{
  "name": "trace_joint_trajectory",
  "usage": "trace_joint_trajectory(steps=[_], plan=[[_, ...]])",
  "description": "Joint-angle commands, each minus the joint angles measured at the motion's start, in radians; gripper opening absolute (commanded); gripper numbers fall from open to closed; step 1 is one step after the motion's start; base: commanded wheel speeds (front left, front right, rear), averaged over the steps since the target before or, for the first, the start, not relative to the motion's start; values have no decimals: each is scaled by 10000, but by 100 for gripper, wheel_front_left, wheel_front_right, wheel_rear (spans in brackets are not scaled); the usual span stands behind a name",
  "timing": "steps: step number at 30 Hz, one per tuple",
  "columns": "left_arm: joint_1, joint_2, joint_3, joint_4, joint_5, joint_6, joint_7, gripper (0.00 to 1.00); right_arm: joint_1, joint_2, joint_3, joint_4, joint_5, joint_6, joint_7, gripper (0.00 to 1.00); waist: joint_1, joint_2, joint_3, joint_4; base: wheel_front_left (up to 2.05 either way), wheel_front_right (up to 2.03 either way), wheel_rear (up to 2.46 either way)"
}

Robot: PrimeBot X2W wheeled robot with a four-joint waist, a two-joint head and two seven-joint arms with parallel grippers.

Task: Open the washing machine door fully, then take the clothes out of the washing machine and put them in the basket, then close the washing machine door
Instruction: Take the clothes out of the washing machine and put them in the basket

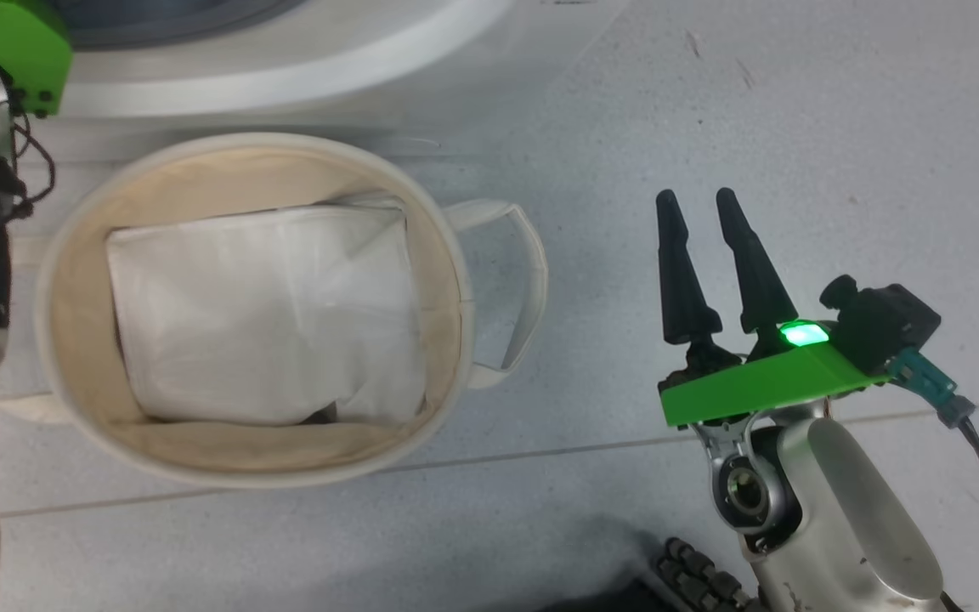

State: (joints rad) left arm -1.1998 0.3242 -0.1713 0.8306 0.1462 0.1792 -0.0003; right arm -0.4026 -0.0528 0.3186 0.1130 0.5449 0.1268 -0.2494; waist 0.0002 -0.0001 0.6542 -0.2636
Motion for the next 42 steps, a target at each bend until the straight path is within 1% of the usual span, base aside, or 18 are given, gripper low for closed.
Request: trace_joint_trajectory(steps=[1,5,11,14,19,20,21,28,34,35,39,42], plan=[[-382,576,84,-44,188,127,150,100,62,26,235,-352,61,39,-124,100,-2,1,197,-140,0,0,0],[-991,825,-141,658,505,278,393,100,-45,26,320,-427,144,39,-124,100,-2,1,394,-233,0,0,0],[-1589,1137,-470,1577,940,643,654,100,-94,26,269,-453,146,39,-124,100,-2,1,546,-257,0,0,0],[-1788,1165,-548,1885,972,734,606,100,-100,26,265,-450,111,39,-124,100,-2,1,597,-233,0,0,0],[-2033,1084,-550,2296,789,715,367,100,-156,26,254,-485,43,39,-124,100,-2,1,706,-158,0,0,0],[-2068,1061,-552,2379,747,688,320,7,-170,26,244,-488,25,39,-124,100,-2,1,725,-140,0,0,0],[-2101,1036,-544,2455,690,656,263,0,-184,26,233,-488,6,39,-124,100,-2,1,743,-122,0,0,0],[-2162,795,-574,2810,409,633,-468,0,-229,26,185,-435,-129,39,-124,100,-2,1,661,53,0,0,0],[-1919,483,-498,2881,35,703,-1615,0,-208,26,174,-362,-217,39,-124,100,-2,1,188,209,0,0,0],[-1919,483,-498,2881,35,703,-1615,0,-208,26,174,-362,-217,39,-124,100,-2,1,188,209,0,0,0],[-1608,196,-334,2595,-385,664,-2369,0,-133,26,171,-259,-273,39,-124,100,-2,1,-274,333,0,0,0],[-1199,-16,-236,1918,-714,600,-2583,0,-41,26,154,-174,-314,39,-124,100,-2,1,-658,422,0,0,0]])
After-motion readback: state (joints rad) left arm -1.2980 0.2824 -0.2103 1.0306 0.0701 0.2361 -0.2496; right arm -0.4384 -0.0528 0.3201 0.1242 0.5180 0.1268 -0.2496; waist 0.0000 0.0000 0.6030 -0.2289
